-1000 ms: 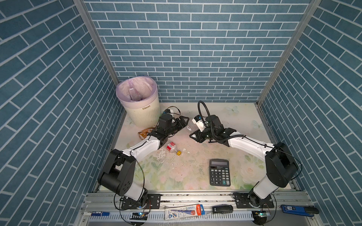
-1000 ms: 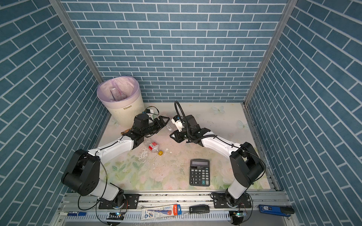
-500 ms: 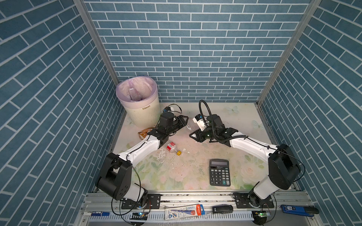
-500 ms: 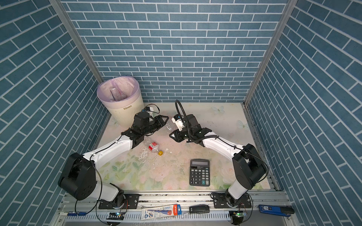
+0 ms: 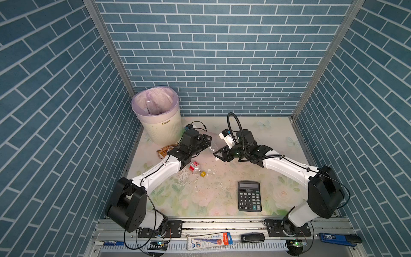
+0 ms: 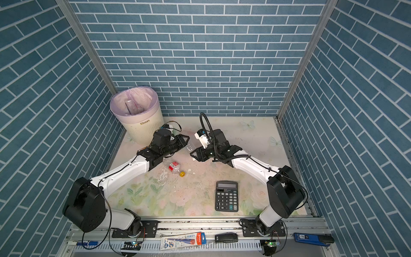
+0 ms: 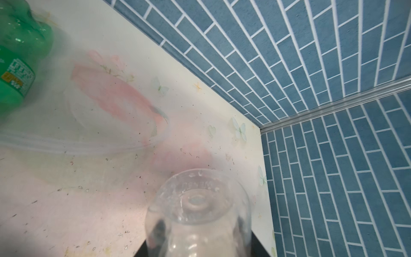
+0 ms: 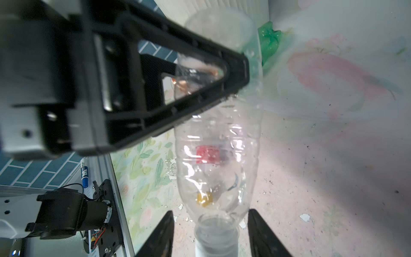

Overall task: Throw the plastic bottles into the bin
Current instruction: 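Carry the white-cap bottle to the bin with left gripper while right arm draws back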

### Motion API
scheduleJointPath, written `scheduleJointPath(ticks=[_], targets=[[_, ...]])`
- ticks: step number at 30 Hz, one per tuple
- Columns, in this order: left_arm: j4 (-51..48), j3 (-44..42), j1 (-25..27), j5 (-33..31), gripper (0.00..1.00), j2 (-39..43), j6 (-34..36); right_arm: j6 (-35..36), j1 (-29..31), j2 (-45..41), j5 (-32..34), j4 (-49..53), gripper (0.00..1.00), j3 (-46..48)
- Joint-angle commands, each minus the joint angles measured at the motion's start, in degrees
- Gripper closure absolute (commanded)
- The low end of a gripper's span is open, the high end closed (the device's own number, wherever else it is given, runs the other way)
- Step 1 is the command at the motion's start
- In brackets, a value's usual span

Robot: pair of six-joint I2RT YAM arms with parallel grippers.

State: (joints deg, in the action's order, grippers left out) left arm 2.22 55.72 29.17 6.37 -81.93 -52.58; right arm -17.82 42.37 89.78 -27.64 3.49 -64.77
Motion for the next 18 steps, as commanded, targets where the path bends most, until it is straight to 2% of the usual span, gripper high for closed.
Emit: scheduleJointPath(ticks=[1, 8, 11, 14, 18], targets=[[-6.80, 2.32, 0.45, -2.42, 0.51, 1.89, 3.17, -0.81, 0.26, -1.87, -1.89, -2.69, 0.41, -0.24], [-12.52, 5.44, -0.70, -5.32, 0.51, 3.75, 8.33, -1.78, 0.26, -2.32, -0.08, -1.59, 0.31, -1.45], [-13.89, 7.54, -2.12, -5.40, 0.52, 3.71, 10.17, -1.06, 0.24, -3.23, 2.31, 1.79, 0.23, -3.41], [-14.68, 10.72, -3.98, -6.03, 0.51, 3.21, 12.63, 0.35, 0.26, -3.35, 3.52, 4.91, 0.14, -5.86], [-16.03, 16.45, -6.79, -7.20, 0.51, 2.14, 15.31, 1.78, 0.26, -2.40, 4.41, 8.61, 0.08, -10.81]])
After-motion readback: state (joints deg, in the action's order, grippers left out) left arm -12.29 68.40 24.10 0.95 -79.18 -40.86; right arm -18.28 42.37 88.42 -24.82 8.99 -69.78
